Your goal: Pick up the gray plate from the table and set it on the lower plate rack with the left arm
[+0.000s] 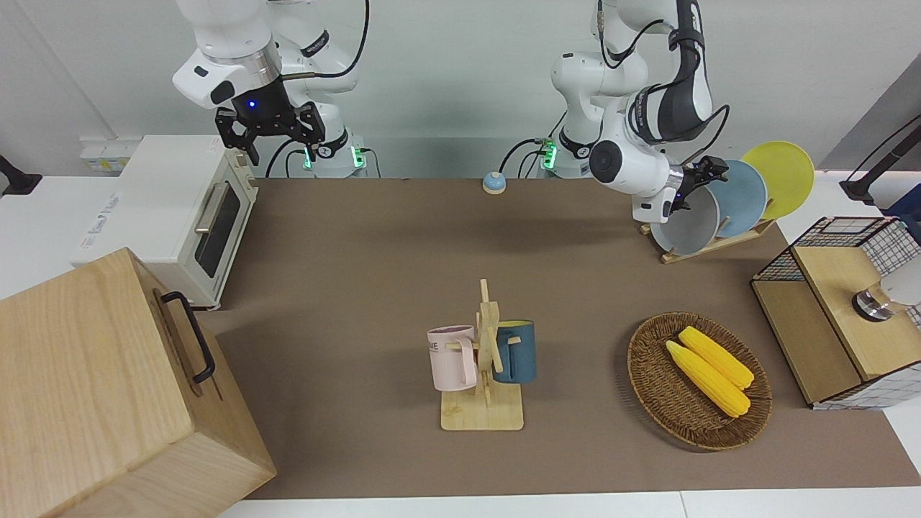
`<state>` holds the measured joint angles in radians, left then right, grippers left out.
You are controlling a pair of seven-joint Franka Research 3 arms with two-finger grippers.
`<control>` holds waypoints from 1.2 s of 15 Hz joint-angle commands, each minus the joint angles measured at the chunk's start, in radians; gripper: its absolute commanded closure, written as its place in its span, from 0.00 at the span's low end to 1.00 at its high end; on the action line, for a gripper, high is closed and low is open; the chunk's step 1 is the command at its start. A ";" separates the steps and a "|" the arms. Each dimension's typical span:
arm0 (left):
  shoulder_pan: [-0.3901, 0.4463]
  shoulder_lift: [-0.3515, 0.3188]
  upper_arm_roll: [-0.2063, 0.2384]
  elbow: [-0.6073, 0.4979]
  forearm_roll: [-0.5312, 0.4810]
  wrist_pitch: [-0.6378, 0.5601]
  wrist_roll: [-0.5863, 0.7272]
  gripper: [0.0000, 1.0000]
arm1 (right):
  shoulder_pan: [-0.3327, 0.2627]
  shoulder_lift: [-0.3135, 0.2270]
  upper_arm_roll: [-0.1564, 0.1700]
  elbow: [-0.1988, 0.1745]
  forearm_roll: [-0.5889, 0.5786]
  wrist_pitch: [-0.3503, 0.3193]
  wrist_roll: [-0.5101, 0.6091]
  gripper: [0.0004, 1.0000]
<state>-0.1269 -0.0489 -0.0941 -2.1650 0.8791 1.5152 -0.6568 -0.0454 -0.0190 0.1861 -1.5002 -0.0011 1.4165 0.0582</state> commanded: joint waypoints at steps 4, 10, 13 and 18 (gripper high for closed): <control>-0.007 0.008 0.002 0.244 -0.271 -0.020 0.097 0.01 | -0.010 -0.002 0.006 0.006 0.010 -0.014 0.000 0.01; 0.000 0.003 0.019 0.387 -0.533 -0.020 0.206 0.01 | -0.010 -0.002 0.006 0.006 0.010 -0.014 0.000 0.01; 0.012 0.000 0.022 0.476 -0.685 -0.021 0.290 0.01 | -0.010 -0.002 0.006 0.006 0.010 -0.014 0.000 0.01; 0.058 -0.006 0.028 0.542 -0.879 -0.020 0.431 0.01 | -0.010 -0.002 0.006 0.006 0.010 -0.014 0.000 0.01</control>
<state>-0.0957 -0.0574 -0.0757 -1.6627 0.1050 1.5148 -0.3229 -0.0454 -0.0190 0.1861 -1.5002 -0.0011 1.4165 0.0582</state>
